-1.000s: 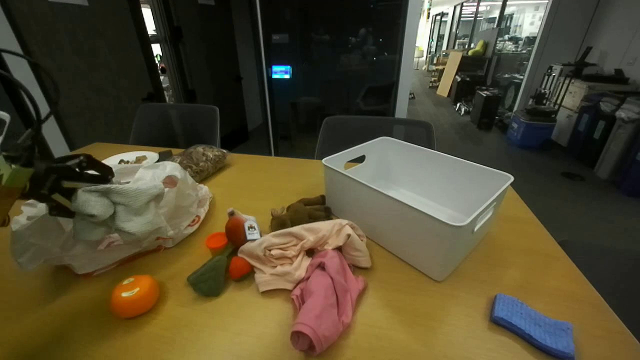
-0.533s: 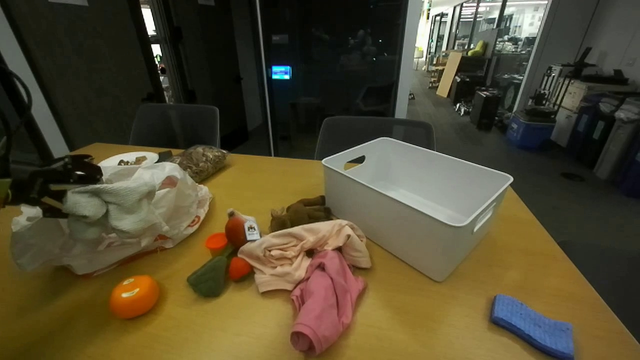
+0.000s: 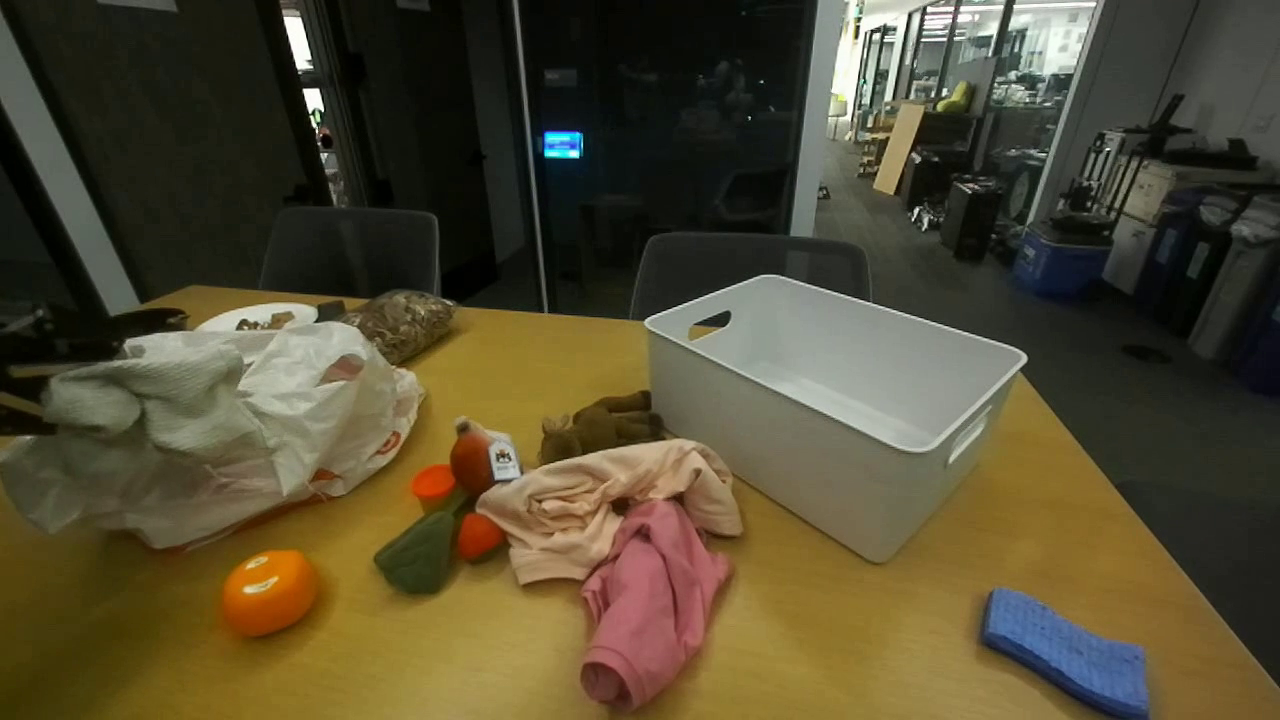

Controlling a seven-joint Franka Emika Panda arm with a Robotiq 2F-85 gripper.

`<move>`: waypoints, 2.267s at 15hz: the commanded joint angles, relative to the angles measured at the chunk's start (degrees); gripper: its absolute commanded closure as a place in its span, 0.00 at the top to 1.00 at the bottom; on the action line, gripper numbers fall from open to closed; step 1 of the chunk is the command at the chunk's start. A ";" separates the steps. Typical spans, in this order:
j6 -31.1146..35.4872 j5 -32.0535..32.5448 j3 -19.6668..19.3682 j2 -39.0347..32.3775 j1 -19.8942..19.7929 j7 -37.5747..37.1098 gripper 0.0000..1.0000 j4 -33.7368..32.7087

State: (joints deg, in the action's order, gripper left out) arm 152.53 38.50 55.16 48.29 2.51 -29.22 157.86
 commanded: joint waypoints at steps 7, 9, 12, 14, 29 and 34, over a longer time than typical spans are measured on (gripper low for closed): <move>11.26 0.20 13.98 1.38 -21.50 -0.29 0.00 -5.30; 11.75 -1.54 18.01 0.75 -26.90 0.27 0.00 -7.69; 12.84 -5.76 23.26 0.00 -32.21 1.65 0.00 -10.03; 15.71 -8.76 23.92 -1.89 -35.08 5.14 0.01 -9.52; -4.38 -25.28 13.07 -13.55 -16.89 18.18 0.87 -10.21; -6.80 -24.37 -3.80 -8.91 0.83 19.27 1.00 -6.87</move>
State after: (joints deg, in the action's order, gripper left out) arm 147.88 14.31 60.54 36.38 -5.17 -11.92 148.52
